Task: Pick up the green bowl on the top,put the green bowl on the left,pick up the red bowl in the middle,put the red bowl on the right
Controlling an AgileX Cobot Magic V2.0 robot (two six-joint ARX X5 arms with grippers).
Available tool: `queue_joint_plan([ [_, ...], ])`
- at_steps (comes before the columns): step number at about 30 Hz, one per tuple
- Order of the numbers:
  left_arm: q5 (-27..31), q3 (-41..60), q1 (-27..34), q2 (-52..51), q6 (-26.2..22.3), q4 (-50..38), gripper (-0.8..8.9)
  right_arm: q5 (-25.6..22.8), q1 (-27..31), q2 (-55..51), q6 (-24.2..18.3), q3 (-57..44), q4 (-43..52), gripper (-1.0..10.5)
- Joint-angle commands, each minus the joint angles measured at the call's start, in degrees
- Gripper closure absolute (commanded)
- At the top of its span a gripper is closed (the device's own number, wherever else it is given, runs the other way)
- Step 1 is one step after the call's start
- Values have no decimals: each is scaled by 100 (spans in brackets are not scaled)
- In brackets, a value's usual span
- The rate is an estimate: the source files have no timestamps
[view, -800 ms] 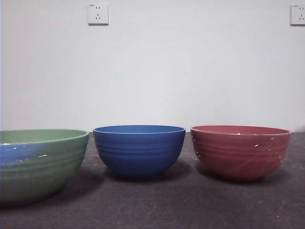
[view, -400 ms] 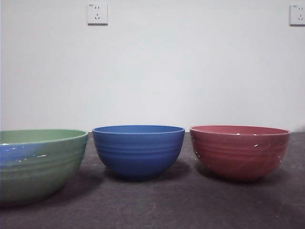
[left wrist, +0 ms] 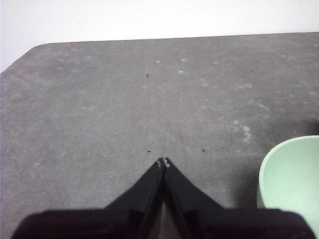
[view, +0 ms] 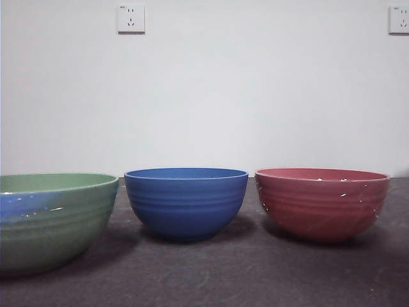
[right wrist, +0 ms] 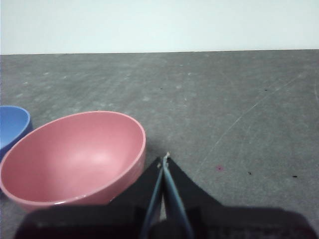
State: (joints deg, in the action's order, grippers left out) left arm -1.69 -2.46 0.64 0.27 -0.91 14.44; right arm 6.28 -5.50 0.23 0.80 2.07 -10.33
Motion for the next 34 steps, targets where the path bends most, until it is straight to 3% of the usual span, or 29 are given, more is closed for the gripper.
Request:
queue_joint_plan([
  [1, -4, 94, 17, -7, -39, -17, 817, -37, 9, -17, -22, -149, 50, 943],
  [5, -7, 94, 17, -7, -39, -17, 817, -44, 9, 7, 275, -157, 20, 944],
  [34, -4, 94, 17, -7, -39, -17, 817, -63, 9, 79, 275, -155, 20, 944],
])
